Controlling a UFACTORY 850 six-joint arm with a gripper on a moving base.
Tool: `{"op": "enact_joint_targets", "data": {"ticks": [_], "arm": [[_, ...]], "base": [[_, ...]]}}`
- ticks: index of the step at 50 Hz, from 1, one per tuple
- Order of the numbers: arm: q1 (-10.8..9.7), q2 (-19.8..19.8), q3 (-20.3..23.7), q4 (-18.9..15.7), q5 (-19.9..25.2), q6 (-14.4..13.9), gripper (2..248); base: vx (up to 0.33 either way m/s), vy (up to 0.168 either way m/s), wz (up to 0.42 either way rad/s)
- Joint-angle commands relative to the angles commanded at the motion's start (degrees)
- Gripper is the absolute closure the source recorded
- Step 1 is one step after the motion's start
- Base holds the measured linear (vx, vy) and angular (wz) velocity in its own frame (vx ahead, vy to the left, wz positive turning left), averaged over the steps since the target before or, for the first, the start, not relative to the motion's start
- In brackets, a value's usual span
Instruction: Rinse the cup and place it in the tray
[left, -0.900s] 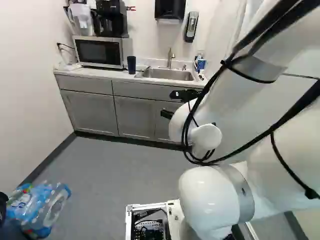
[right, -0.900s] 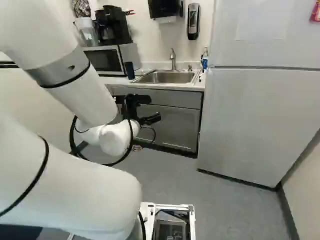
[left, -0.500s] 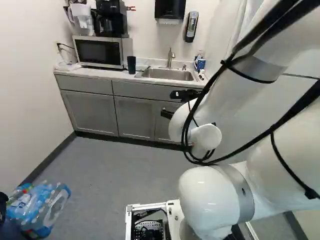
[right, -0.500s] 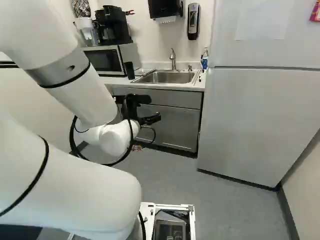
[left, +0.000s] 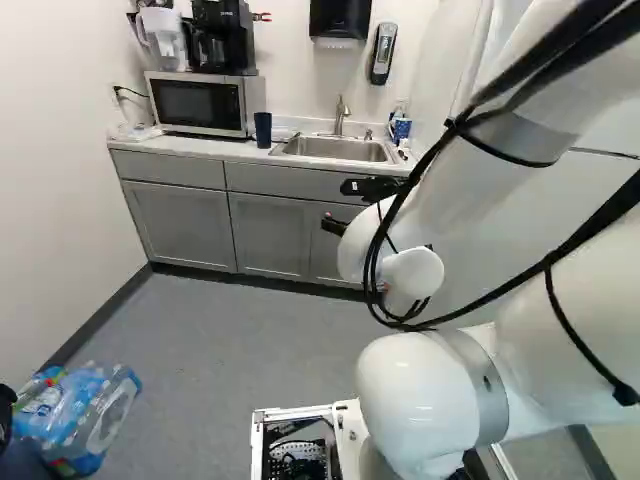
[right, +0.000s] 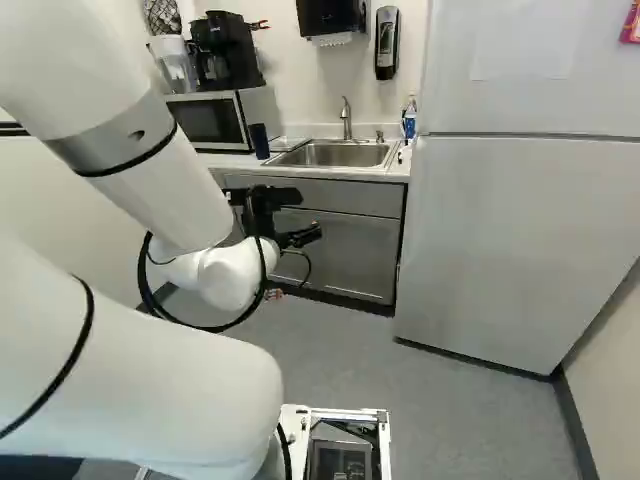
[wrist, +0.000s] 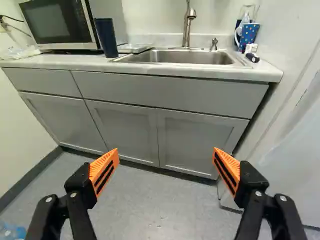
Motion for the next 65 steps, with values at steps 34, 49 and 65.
{"op": "enact_joint_targets", "data": {"ticks": [34, 49, 65], "arm": [[0.00, -4.48, -8.74, 0.00, -0.25, 0.00, 3], [0.00, -6.70, -12.82, 0.00, -2.07, 0.00, 3], [0.10, -8.73, -16.90, 0.00, -4.66, 0.00, 3]], "base": [[0.000, 0.000, 0.000], [0.000, 0.000, 0.000], [0.000, 0.000, 0.000]]}}
